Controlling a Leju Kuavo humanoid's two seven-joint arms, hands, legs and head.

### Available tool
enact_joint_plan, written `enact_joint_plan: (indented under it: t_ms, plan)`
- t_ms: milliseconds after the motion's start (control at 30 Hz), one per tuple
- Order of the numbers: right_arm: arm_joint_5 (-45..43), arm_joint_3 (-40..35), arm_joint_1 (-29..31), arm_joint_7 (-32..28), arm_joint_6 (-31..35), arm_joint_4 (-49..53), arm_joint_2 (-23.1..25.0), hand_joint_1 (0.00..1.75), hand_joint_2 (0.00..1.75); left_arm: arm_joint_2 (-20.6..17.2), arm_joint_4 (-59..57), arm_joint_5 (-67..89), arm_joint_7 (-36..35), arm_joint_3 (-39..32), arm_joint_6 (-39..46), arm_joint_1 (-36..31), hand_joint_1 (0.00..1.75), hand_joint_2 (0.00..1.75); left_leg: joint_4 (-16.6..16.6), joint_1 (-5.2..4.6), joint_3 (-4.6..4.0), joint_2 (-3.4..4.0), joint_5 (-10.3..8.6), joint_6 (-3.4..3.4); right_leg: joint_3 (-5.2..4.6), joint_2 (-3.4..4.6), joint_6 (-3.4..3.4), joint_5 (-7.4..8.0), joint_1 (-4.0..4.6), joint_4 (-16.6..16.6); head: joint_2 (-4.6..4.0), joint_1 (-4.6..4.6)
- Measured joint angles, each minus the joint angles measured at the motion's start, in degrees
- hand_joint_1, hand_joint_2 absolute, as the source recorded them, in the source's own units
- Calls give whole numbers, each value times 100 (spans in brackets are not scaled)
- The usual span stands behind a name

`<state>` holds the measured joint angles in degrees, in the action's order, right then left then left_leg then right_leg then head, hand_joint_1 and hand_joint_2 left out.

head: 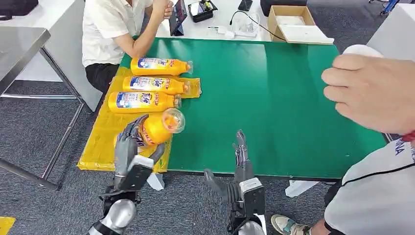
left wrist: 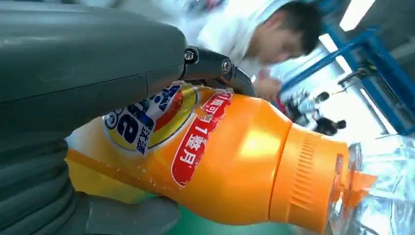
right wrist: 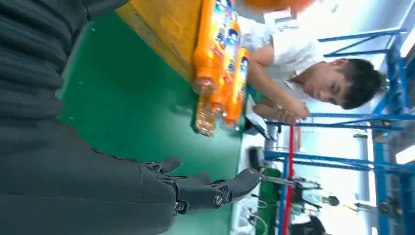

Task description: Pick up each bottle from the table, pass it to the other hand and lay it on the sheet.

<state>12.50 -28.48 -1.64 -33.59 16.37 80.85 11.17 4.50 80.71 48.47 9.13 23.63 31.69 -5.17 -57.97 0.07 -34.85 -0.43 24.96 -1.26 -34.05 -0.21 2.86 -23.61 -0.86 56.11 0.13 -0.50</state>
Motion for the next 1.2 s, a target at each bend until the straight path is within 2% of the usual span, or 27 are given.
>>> enact_joint_plan:
  t_ms: [333, 433, 667, 833, 1000, 1033, 1067, 1100, 1133, 1200]
  plan:
    - [48, 20, -19, -2, 7, 127, 55, 0, 175, 77, -797, 867, -354, 0, 35, -424, 175, 175, 0, 0, -2, 5, 0, 1, -4, 1, 1, 1, 1, 1, 0, 0]
    - [48, 17, -16, 2, -28, 124, 72, 0, 175, 96, -1157, 1156, -615, 0, -248, -647, 175, 175, 0, 0, -3, 1, 0, 1, -4, 0, 1, 0, 1, 1, 0, 0]
    - [-22, -63, 96, 81, -374, -2, 164, 0, 175, 179, -2985, 2253, -1533, 0, -1022, -1669, 175, 175, 0, 1, 0, 2, -7, 1, 1, 0, 1, 4, 1, 2, 0, 0]
    - [-236, -269, 415, 50, -529, -433, 166, 0, 175, 253, -4356, 2273, -1757, -33, -1697, -2452, 175, 175, 0, 1, 1, 1, -11, 5, 4, 0, 2, 5, 1, 5, 0, -4]
    - [-319, -422, 613, 15, -553, -710, 168, 0, 175, 284, -5148, 2184, -1879, -87, -2129, -3054, 175, 175, 0, 1, 11, -5, -9, 6, 17, -1, 1, 4, 1, 4, 0, -2]
    - [-330, -433, 639, 13, -553, -750, 168, 0, 175, 295, -5243, 2164, -1903, -103, -2182, -3135, 155, 175, 0, 1, 13, -5, -9, 6, 20, -1, 1, 3, 1, 4, 0, 0]
    - [-343, -455, 663, 13, -553, -787, 168, 0, 175, 310, -5331, 2158, -1936, -129, -2227, -3201, 101, 175, 0, 1, 15, -6, -9, 6, 22, -1, 1, 3, 1, 3, 0, 0]
    - [-367, -479, 693, 15, -553, -829, 168, 0, 175, 321, -5418, 2136, -1962, -155, -2258, -3265, 24, 175, 1, 1, 19, -5, -9, 6, 25, -1, 1, 3, 1, 3, 0, 0]
    - [-378, -498, 712, 15, -553, -859, 170, 0, 175, 328, -5481, 2096, -1964, -179, -2286, -3311, 0, 175, 1, 1, 25, -4, -9, 6, 28, -1, 1, 4, 1, 3, 0, 0]
    - [-409, -536, 753, 15, -553, -938, 170, 0, 175, 350, -5623, 1669, -1697, -280, -2426, -3396, 0, 175, 1, 1, 33, -3, -9, 6, 34, 0, 0, 4, 1, 3, 0, -2]
